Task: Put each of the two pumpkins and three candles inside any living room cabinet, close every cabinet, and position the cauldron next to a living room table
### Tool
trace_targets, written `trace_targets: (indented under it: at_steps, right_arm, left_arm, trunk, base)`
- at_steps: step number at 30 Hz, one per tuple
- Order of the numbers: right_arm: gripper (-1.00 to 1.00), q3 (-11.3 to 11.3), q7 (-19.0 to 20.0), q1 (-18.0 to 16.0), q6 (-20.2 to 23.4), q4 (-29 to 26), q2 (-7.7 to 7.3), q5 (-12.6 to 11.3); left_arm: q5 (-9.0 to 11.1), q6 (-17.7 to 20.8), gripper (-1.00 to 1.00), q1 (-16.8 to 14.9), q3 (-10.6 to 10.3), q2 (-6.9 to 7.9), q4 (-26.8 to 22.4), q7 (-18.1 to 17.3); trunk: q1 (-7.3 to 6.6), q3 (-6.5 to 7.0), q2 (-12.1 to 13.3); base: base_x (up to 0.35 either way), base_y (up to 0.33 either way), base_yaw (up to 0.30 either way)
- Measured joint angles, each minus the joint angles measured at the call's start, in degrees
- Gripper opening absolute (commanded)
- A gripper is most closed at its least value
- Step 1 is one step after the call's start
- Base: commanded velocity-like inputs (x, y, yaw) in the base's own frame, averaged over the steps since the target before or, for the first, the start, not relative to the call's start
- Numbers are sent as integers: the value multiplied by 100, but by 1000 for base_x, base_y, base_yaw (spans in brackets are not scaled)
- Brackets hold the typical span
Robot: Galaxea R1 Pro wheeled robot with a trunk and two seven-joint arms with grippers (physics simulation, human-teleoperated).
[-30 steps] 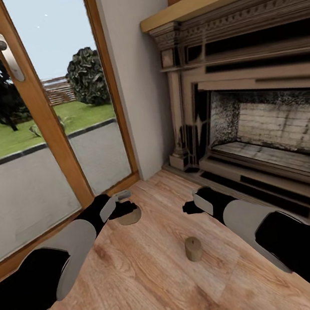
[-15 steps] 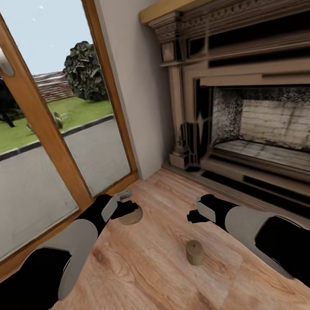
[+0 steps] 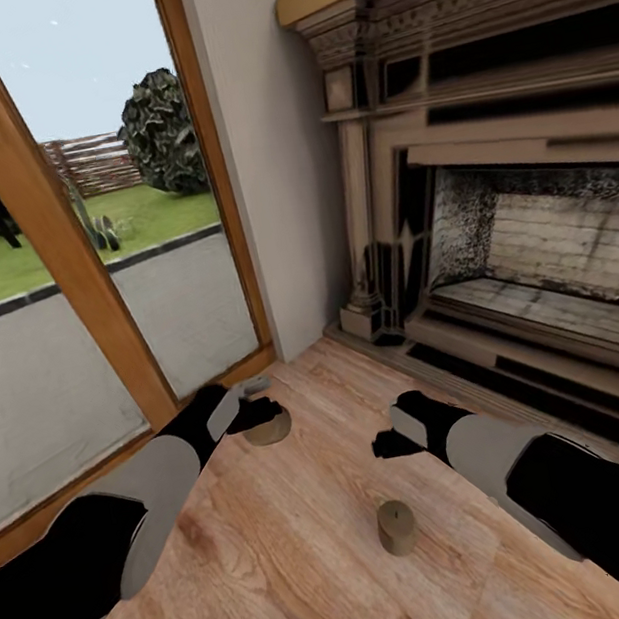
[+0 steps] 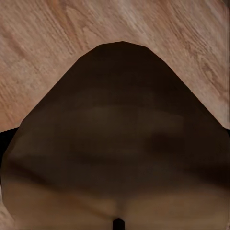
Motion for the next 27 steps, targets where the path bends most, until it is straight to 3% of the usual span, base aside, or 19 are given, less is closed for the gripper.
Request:
trace_targets:
  at_steps: [5,11,27]
  right_arm:
    - [100,3,9,23,109,8,100,-1]
    - [100,2,9,125,156,7,110,-2]
    - [100,-38,45,182,76,-9,110,-18]
  left_arm:
    - [49,222,-100,1,19,-87,-365,-42]
    - [37,441,-100,1,28,-111,-598,-45]
    - [32,456,-100,1,33,-112,-642,-34]
  trunk:
    - [0,-47,0]
    - [0,-102,0]
    - [0,-251,0]
  base:
    - [1,0,0]
    - [0,0,0]
    - [0,0,0]
